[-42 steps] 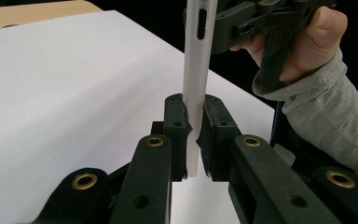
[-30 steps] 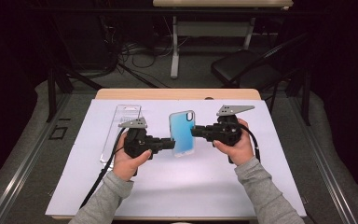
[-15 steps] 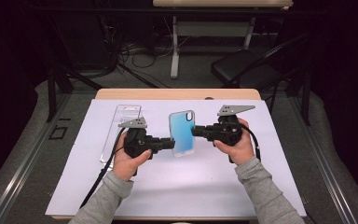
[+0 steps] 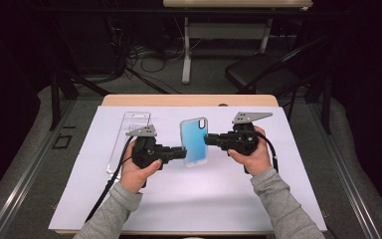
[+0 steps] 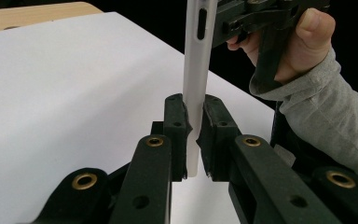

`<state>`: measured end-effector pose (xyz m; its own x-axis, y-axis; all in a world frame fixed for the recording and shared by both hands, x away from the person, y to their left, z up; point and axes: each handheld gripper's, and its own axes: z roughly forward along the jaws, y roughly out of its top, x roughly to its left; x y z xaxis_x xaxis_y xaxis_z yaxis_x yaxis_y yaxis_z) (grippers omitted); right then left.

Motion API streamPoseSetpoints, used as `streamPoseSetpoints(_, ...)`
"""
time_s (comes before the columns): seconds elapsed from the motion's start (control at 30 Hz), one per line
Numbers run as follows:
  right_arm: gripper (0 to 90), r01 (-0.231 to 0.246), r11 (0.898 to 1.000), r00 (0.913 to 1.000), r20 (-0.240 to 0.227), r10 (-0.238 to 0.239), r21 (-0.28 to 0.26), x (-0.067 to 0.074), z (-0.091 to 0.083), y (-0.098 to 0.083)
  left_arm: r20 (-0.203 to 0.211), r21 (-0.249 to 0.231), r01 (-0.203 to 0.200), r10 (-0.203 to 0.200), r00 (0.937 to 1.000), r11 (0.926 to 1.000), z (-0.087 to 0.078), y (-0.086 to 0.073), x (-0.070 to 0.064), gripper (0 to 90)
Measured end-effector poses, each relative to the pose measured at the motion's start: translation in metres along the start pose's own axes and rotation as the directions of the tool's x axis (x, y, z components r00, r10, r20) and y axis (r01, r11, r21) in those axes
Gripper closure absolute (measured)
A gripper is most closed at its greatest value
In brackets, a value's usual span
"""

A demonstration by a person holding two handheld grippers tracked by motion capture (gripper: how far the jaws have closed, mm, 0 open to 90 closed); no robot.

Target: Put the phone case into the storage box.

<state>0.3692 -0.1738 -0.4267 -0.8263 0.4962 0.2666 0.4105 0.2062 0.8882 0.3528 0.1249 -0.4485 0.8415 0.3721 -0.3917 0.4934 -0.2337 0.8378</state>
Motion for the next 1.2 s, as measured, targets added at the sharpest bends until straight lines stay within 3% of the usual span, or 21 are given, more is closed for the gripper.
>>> streamPoseSetpoints(0.8,84.1,-0.005,1.0,0.9998,0.017,0.005,-0.006,0.0015,0.0,0.0003,-0.009,-0.004,0.0,0.0,1.0,1.0,0.001,-0.0001,0.0007,81.1)
streamPoseSetpoints(1.2,84.2,-0.003,1.0,0.999,0.046,0.004,-0.008,-0.0003,-0.0011,-0.0004,-0.02,-0.01,0.016,-0.016,0.9997,0.9998,0.0,0.0004,0.003,70.1)
